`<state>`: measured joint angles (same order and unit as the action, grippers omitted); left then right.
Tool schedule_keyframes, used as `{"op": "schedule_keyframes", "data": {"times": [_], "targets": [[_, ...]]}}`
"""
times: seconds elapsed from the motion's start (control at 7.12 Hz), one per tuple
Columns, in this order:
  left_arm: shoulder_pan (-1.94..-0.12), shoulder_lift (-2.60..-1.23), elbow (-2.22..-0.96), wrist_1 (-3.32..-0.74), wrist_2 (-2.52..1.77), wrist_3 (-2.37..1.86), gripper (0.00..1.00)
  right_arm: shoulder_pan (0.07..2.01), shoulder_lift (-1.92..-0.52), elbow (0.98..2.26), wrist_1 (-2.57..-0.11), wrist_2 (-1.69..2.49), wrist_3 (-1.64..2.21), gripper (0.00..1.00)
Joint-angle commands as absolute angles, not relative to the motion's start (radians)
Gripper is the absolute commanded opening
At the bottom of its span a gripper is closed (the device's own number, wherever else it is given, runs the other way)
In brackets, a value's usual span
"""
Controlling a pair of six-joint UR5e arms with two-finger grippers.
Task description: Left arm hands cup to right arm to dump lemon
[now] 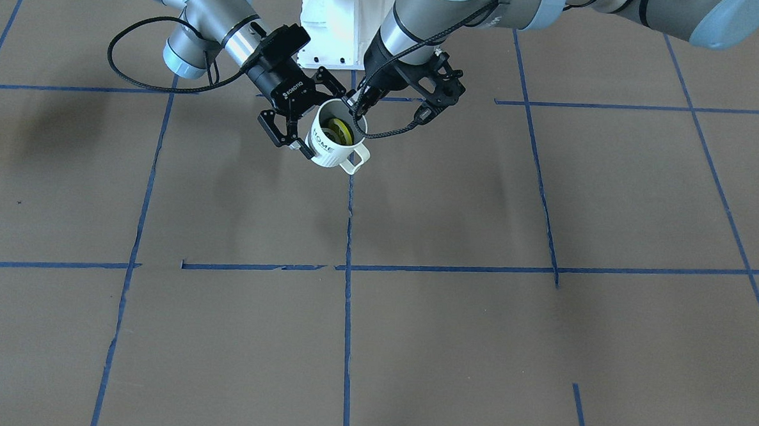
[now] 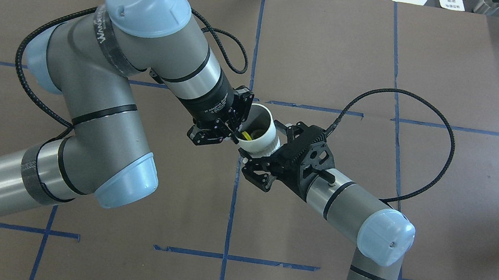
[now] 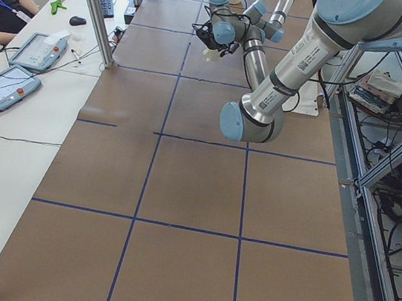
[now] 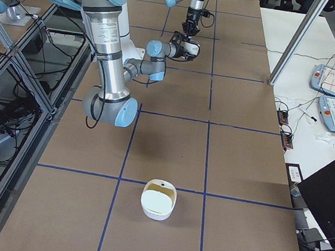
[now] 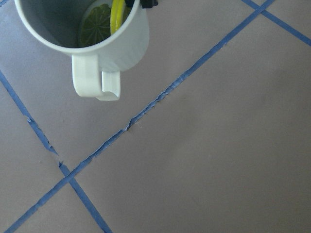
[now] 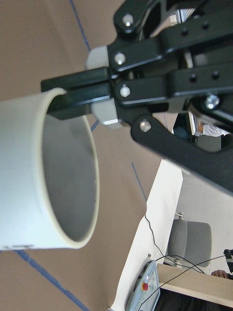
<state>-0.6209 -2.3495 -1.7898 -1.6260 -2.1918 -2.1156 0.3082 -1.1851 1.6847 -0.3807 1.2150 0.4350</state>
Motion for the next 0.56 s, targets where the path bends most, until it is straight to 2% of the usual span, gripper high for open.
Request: {"op": "schedule_keyframes", "data": {"times": [0.0,0.14,0.28,0.42], "targets": [[-0.617,-2.349,-1.802,-1.628,-2.197,-2.123,0.04,0.308,-1.186,1.684,-0.382,1.216,0.430,0.84],[-0.617,-2.344,-1.801,-1.638,-2.200,-2.100,0.59,0.295,-1.189,1.684,-0.385,1.212,0.426,0.42],[-0.618,-2.339,-1.816,-1.638,-2.198,-2.085,1.00,0.293,-1.193,1.684,-0.380,1.213,0.431,0.22],[-0.629,-2.335,-1.854,-1.632,-2.198,-2.042,1.00,0.291,-1.195,1.684,-0.380,1.213,0.436,0.22]]}}
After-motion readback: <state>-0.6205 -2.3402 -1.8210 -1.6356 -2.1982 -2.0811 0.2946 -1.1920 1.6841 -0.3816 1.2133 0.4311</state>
